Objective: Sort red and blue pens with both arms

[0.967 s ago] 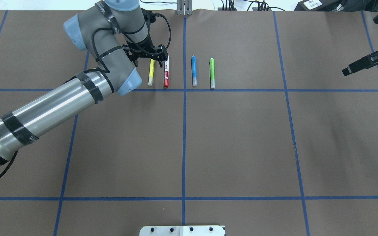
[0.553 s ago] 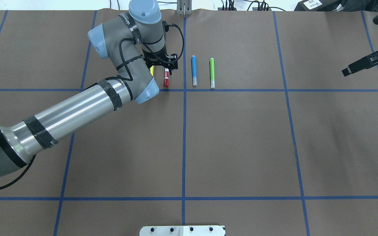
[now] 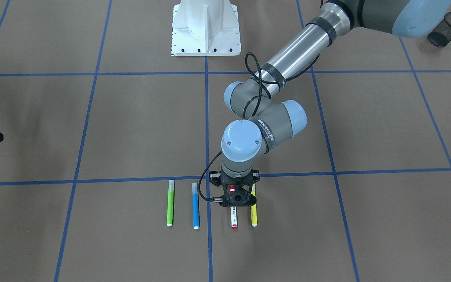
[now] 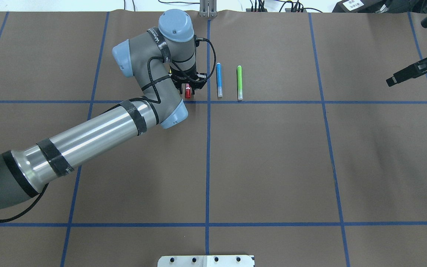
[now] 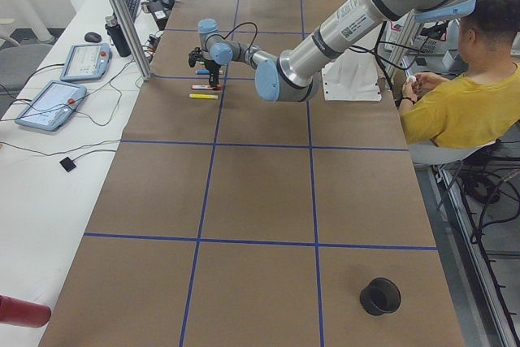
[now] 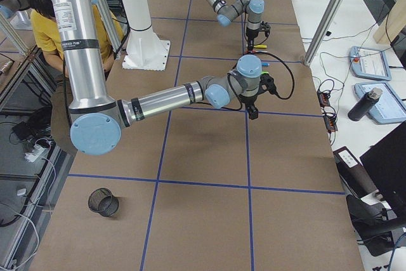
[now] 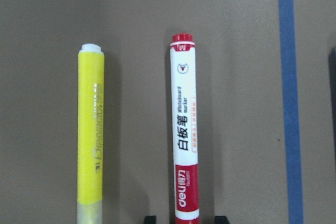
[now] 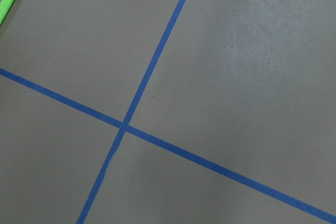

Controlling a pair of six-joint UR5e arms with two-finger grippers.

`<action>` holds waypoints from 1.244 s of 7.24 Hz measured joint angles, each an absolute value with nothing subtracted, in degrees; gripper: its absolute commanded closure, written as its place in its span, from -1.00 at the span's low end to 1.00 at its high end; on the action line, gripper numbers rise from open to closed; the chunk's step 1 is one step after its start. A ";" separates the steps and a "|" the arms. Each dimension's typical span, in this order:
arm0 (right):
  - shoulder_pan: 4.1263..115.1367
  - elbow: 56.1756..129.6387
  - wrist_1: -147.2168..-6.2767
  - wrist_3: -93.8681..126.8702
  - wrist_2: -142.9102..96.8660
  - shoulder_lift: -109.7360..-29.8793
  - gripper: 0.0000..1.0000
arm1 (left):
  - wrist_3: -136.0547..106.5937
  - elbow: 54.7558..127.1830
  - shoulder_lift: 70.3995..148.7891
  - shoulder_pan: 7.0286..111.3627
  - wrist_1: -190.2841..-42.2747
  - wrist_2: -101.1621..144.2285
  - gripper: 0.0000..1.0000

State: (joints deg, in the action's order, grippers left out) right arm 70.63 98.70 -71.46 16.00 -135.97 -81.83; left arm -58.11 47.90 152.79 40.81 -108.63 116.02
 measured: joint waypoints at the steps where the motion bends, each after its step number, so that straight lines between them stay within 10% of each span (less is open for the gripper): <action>1: 70.61 98.70 -71.46 15.99 -135.97 -81.83 -1.00 | -58.42 47.91 152.78 40.55 -108.63 116.02 0.21; 9: 70.58 98.60 -71.46 16.03 -135.97 -81.74 -1.00 | -59.23 48.69 152.71 40.00 -108.59 115.93 1.00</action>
State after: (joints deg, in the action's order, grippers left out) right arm 70.58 98.60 -71.46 16.03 -135.97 -81.74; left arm -59.23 48.69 152.71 40.00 -108.59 115.93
